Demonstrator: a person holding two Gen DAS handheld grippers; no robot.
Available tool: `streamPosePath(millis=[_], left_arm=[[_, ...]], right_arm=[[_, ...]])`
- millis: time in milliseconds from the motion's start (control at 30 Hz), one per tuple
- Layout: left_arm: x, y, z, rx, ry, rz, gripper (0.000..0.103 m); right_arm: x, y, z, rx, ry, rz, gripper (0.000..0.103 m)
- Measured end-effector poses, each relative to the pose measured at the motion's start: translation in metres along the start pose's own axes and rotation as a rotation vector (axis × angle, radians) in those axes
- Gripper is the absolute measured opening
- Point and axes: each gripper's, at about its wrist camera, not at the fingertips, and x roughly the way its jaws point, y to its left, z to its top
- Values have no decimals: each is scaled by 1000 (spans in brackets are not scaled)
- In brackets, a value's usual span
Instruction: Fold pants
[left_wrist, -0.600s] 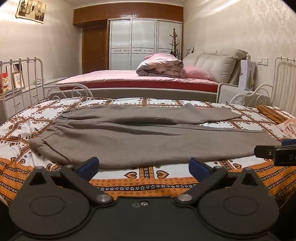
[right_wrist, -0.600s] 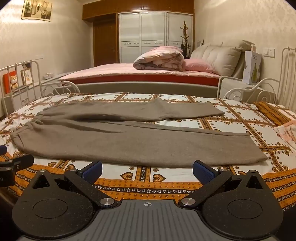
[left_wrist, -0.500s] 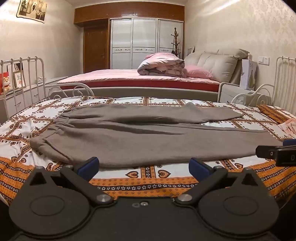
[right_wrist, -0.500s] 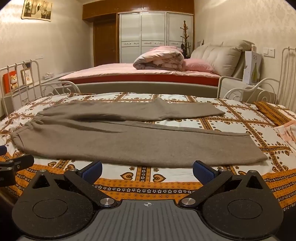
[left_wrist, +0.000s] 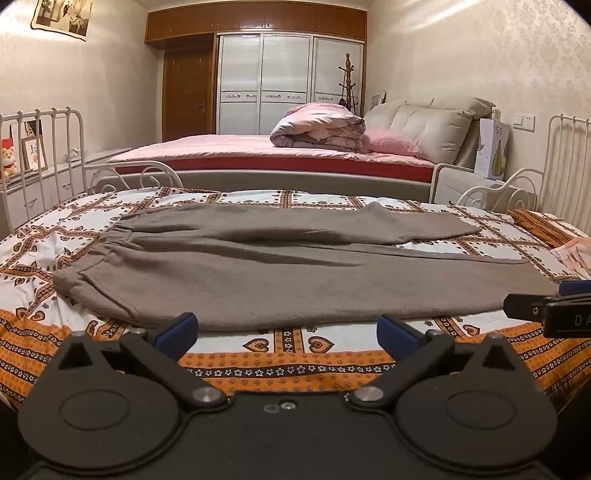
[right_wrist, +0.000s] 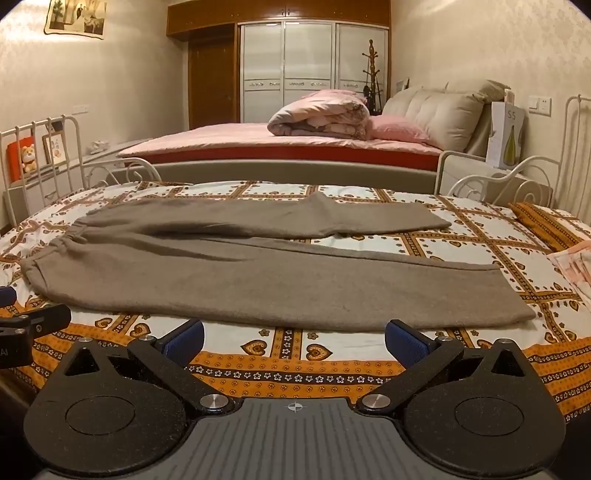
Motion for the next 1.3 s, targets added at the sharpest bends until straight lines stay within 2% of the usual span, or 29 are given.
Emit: streamPosePath(millis=[1300], left_arm=[[5,-1,-1,4,16,-12,97]], right_arm=[[3,-1,-2,-10,17,-7,103]])
